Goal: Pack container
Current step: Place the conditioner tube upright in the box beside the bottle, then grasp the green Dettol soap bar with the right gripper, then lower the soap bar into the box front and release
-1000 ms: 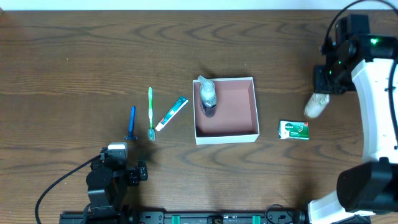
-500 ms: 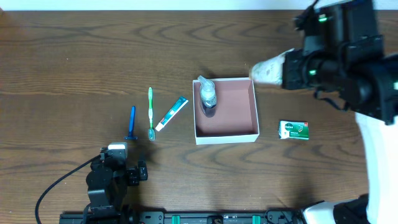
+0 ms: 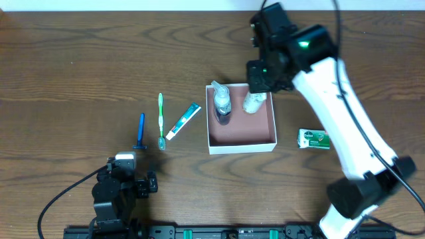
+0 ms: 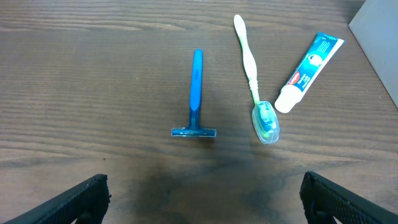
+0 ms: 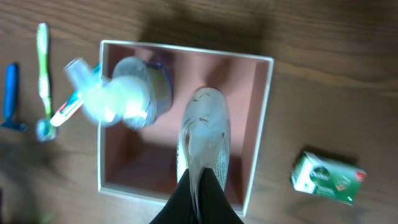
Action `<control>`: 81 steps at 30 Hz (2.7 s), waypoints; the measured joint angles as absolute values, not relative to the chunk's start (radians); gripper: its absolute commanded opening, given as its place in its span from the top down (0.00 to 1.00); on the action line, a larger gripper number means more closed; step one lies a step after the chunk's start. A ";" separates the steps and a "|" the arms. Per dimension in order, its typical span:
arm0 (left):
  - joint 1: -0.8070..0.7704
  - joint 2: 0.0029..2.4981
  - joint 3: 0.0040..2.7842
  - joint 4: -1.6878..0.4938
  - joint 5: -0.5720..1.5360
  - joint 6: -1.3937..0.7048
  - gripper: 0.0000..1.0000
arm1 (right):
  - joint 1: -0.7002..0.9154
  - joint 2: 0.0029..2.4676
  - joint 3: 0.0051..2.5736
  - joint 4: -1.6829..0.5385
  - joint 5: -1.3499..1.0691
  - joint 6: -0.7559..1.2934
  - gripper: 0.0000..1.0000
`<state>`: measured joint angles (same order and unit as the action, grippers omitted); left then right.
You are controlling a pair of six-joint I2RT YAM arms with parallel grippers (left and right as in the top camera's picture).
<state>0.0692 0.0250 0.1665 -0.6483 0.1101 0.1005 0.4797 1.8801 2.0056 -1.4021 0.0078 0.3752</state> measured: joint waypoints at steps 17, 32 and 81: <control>0.069 0.025 0.167 -0.648 0.110 0.101 0.02 | 0.476 1.923 2.001 -1.357 0.065 0.401 0.14; 0.069 0.025 0.167 -0.648 0.110 0.101 0.02 | 0.168 1.610 1.955 -1.585 0.175 0.398 0.08; 0.069 0.025 0.167 -0.648 0.110 0.101 0.02 | -0.054 1.636 0.853 -0.715 -0.036 1.065 0.47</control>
<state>0.0692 0.0250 0.1665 -0.6479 0.1101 0.1005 -0.0544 1.6363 0.8532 -0.7155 -0.0364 1.0645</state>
